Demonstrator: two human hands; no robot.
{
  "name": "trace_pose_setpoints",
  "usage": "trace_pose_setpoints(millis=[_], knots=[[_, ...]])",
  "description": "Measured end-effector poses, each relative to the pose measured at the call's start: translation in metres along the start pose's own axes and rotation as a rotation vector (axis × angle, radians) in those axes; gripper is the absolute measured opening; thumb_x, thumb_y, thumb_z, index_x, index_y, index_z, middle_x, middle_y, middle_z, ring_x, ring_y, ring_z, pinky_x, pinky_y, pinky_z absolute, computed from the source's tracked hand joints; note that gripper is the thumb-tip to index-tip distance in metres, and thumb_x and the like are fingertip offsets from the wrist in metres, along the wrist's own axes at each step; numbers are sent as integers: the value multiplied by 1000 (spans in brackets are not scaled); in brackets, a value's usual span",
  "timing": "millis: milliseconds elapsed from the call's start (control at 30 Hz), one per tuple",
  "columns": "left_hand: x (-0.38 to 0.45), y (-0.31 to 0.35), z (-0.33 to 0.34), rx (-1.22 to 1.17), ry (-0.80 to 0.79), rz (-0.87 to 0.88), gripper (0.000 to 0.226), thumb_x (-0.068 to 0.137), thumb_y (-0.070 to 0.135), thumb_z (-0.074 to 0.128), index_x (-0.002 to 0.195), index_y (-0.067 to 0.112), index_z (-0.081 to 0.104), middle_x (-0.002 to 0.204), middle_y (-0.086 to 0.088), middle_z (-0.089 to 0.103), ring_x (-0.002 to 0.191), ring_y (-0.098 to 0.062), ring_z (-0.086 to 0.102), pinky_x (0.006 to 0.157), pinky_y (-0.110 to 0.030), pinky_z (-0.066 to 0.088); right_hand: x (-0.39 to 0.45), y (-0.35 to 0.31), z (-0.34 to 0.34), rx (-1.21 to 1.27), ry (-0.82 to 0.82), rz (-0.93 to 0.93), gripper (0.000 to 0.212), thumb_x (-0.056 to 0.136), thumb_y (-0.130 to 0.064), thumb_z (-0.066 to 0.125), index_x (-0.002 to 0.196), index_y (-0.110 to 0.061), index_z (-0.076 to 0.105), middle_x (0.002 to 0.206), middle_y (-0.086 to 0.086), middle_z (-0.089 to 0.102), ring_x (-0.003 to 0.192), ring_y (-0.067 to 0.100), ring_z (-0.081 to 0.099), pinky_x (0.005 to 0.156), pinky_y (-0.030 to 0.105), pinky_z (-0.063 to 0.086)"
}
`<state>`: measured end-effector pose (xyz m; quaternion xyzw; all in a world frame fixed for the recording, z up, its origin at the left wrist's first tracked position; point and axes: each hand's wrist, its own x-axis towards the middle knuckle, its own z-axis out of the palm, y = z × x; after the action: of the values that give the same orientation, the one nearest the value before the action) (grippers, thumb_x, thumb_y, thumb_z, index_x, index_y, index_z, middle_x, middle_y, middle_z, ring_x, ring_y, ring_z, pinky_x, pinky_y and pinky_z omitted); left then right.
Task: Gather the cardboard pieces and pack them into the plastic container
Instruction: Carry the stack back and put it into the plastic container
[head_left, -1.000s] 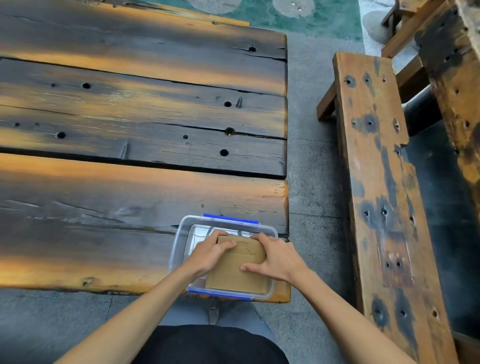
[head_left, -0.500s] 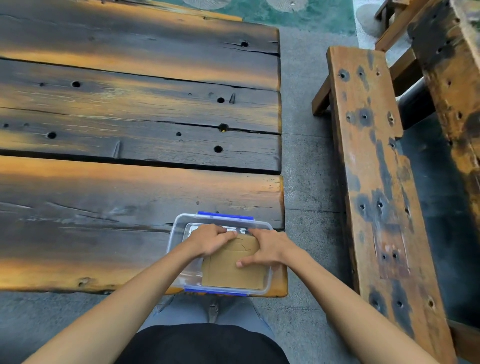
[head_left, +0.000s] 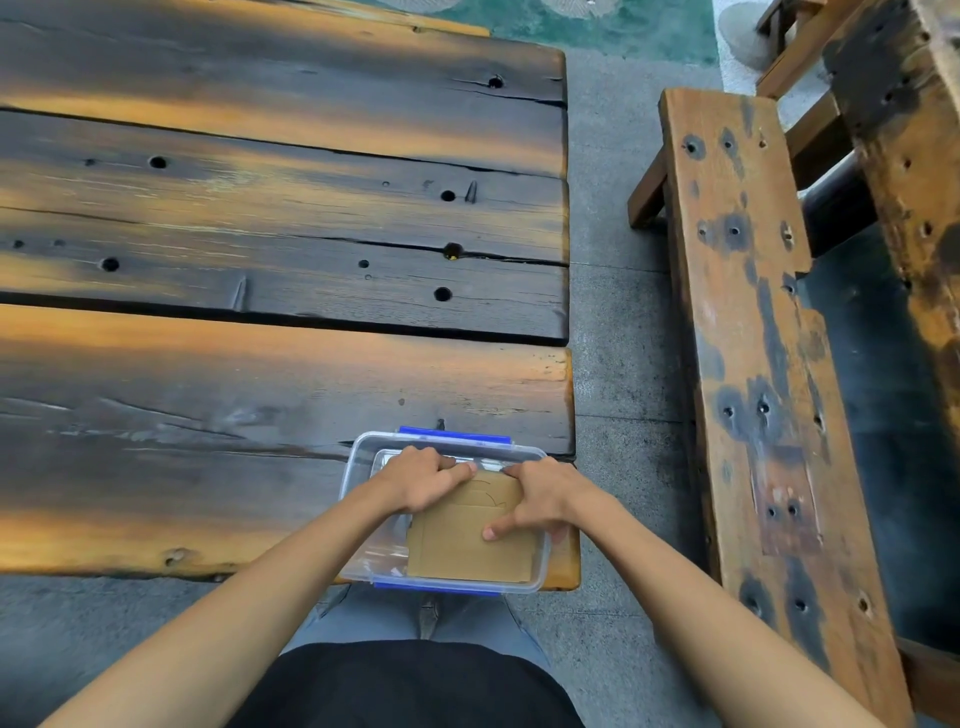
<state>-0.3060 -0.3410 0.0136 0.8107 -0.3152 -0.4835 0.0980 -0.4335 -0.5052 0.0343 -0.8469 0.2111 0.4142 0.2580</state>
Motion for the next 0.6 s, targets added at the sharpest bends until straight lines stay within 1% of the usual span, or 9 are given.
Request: trace_pose_setpoints(millis=[133,200,267,300,367,433,500,533,600], knots=[[-1,2,4,45,24,24,64,97,65,26,123,27,71,114,-11,73,110,-29,62,92,-39,48,-1,0,2,-13,21,1,102,48,-84,74,134,-30,62,125,2,71,106,23,70,85,32,59],[-2,4,5,62,41,37,64,98,62,24,124,27,70,114,-13,73,110,-30,62,96,-42,49,-2,0,2,-18,14,0,100,50,-83,74,133,-29,62,124,2,71,96,22,71,73,31,58],[-2,4,5,56,50,46,64,99,61,23,122,26,71,110,-13,74,108,-29,63,96,-44,49,-3,0,0,4,-4,-3,94,52,-82,75,130,-30,63,121,1,72,71,14,66,52,23,47],[-3,4,5,53,54,50,65,99,61,22,120,25,72,108,-13,74,106,-29,63,95,-44,50,-3,0,-1,16,-8,-4,91,54,-81,76,128,-31,63,119,0,72,60,8,58,46,20,41],[-3,2,5,45,63,47,70,99,62,20,113,20,74,103,-15,73,103,-30,63,94,-44,49,-5,0,-1,20,-5,-3,87,55,-80,77,126,-31,64,118,0,72,54,2,51,43,19,36],[-3,1,6,32,88,38,74,100,61,17,100,14,74,100,-17,72,101,-31,63,92,-44,48,-7,0,-2,8,-6,-7,88,56,-80,77,128,-30,63,119,0,72,59,7,57,43,19,36],[-3,-1,7,8,100,25,75,100,60,12,93,14,70,103,-16,71,105,-31,62,93,-44,45,-8,1,-1,-7,9,-25,91,57,-81,75,131,-29,61,123,1,70,80,18,69,46,20,39],[-3,-2,6,-12,98,17,78,100,61,10,101,13,72,109,-15,71,109,-31,61,96,-44,45,-8,1,0,-14,23,-37,93,57,-81,75,132,-28,60,125,1,70,92,21,71,50,22,43],[-3,-7,5,-40,91,4,80,100,61,7,121,15,69,123,-13,68,117,-29,59,102,-46,43,-8,1,1,-20,50,-49,97,57,-83,72,135,-27,59,129,0,69,104,23,71,62,29,50]])
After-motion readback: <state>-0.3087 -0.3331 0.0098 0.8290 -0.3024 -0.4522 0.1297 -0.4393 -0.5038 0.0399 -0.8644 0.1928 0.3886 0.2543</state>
